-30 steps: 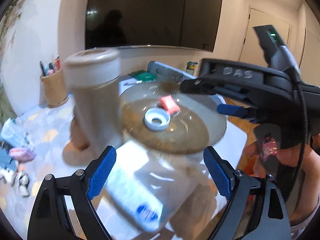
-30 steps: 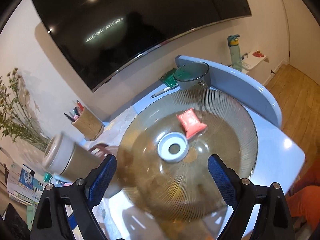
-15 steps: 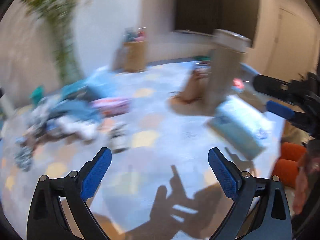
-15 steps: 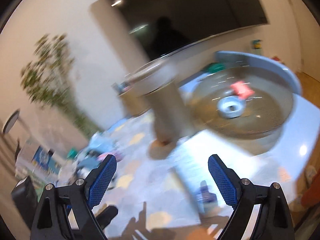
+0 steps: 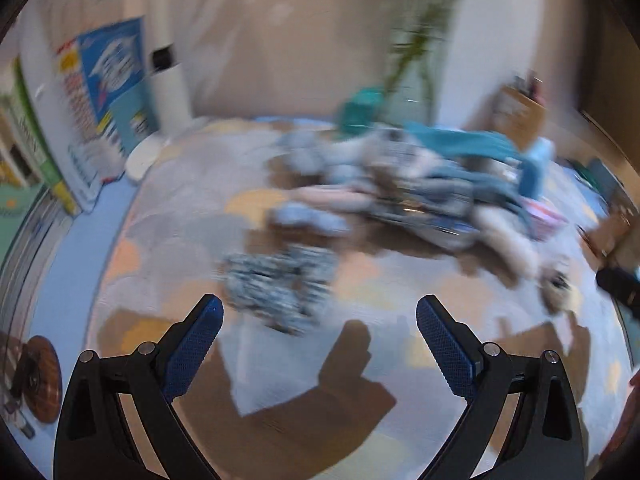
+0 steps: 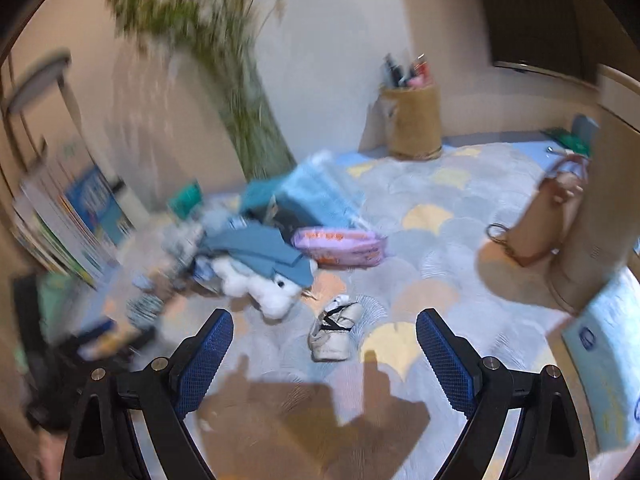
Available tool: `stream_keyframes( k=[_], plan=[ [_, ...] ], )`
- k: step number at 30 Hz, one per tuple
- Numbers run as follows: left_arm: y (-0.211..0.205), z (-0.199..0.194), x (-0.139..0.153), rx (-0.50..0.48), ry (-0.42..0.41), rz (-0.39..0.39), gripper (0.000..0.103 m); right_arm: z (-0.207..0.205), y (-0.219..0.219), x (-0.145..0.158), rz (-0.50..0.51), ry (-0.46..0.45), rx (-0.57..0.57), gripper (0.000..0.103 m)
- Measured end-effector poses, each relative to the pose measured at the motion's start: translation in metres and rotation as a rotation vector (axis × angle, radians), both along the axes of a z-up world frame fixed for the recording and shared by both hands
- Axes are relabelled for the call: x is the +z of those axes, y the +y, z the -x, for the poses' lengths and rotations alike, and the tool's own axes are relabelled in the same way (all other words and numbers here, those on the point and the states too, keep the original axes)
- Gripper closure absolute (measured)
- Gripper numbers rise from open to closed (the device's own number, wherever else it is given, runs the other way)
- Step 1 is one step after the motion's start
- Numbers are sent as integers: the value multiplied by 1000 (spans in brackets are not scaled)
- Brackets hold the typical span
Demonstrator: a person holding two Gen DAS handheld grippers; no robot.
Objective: Organize soft objects
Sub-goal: 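Move both open tools back toward the bed, then grasp the gingham scrunchie and plush with the left tool while the right tool grasps the beige shoe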
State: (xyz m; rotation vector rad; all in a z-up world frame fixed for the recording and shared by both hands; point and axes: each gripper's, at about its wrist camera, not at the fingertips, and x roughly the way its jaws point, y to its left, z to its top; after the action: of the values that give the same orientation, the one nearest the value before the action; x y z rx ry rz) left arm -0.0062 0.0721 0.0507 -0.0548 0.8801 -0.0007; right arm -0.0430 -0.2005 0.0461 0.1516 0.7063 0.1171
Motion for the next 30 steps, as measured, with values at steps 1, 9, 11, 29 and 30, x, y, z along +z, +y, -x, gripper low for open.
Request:
stream_keyframes(
  k=[1,9,11,29,30],
  plan=[
    [10,-6,-4,11,2,6,6,-8,5,-7,27,16,6,11],
    [22,-34,-32,-37,49,5,6,-45,20,-52,171,125,-38,11],
    [19,-39,-36,-36,66,-26,1,-50,14,-64,153,163,-53,5],
    [13,-67,-38,-3,79,-57,0,-51,15,-72,196,131,-36,0],
    [12,-68,-38,-1,79,-60,0,-52,15,-72,193,129,-35,0]
  ],
)
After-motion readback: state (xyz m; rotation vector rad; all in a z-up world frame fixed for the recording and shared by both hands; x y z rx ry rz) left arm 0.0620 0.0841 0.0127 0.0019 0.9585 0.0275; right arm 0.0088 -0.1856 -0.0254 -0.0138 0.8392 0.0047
